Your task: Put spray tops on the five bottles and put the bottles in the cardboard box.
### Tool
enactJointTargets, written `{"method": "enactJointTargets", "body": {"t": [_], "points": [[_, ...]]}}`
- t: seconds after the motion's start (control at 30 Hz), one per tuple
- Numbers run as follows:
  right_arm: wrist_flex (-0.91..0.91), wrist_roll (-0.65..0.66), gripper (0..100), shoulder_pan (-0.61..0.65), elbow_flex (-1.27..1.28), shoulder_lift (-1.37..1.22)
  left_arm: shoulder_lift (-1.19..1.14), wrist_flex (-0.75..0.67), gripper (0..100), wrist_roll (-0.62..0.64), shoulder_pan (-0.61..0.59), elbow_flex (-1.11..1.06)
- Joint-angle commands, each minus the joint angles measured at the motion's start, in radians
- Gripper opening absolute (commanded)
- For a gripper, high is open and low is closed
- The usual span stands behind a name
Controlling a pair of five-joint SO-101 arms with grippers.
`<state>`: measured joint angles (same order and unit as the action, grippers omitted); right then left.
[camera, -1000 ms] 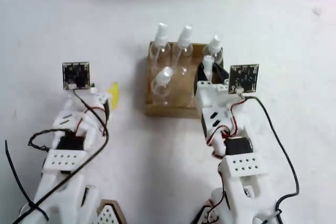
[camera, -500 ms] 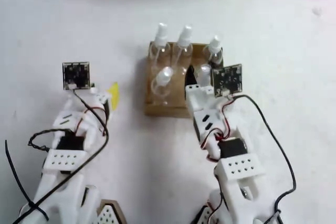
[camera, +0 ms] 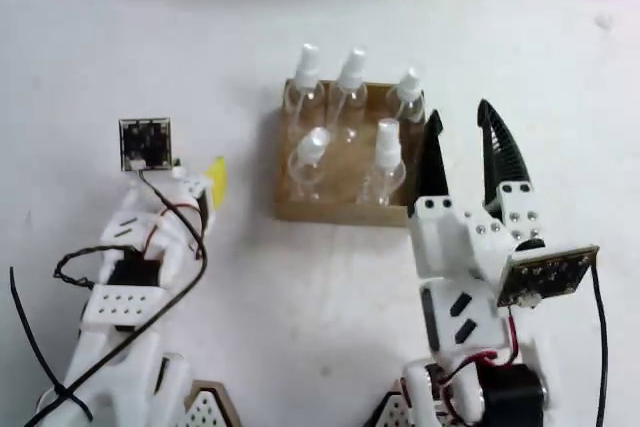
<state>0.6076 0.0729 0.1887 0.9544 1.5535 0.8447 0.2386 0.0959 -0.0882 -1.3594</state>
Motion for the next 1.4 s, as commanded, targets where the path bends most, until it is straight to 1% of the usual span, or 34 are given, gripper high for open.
{"method": "enactJointTargets", "body": {"t": [0.0,0.03,0.1,0.23,0.33,0.43,0.47,0.57,0.67,0.77,0.93,1.13,1.23,1.37], "points": [[0.156,0.107,10.2,-0.019,-0.207,0.013,0.027,-0.012,22,-0.005,-0.053,0.054],[0.191,0.126,7.9,-0.019,-0.262,0.018,0.039,0.014,21,-0.005,-0.079,0.086],[0.265,0.140,4.3,-0.018,-0.370,0.030,0.081,0.120,16,-0.005,-0.133,0.164],[0.401,0.140,2.6,-0.016,-0.489,0.051,0.234,0.420,1,-0.005,-0.211,0.345],[0.460,0.140,2.4,-0.016,-0.486,0.096,0.390,0.601,5,-0.005,-0.229,0.453],[0.509,0.140,2.4,-0.016,-0.468,0.185,0.573,0.706,5,-0.008,-0.196,0.489],[0.519,0.140,2.4,-0.018,-0.462,0.225,0.638,0.732,5,-0.026,-0.174,0.489],[0.568,0.140,2.4,-0.025,-0.471,0.259,0.839,0.798,4,-0.164,-0.099,0.448],[0.657,0.140,2.6,-0.025,-0.463,0.248,1.015,0.842,4,-0.273,-0.024,0.382],[0.708,0.140,2.8,-0.025,-0.413,0.252,0.967,0.896,4,-0.338,-0.016,0.338],[0.702,0.140,2.8,-0.025,-0.218,0.252,0.977,0.891,4,-0.396,-0.015,0.157],[0.624,0.140,2.8,-0.027,0.060,0.252,0.980,0.821,4,-0.479,-0.016,-0.103],[0.585,0.135,2.8,-0.027,0.204,0.252,0.980,0.778,4,-0.517,-0.016,-0.199],[0.504,0.133,2.8,-0.027,0.405,0.252,0.980,0.747,5,-0.516,-0.016,-0.292]]}}
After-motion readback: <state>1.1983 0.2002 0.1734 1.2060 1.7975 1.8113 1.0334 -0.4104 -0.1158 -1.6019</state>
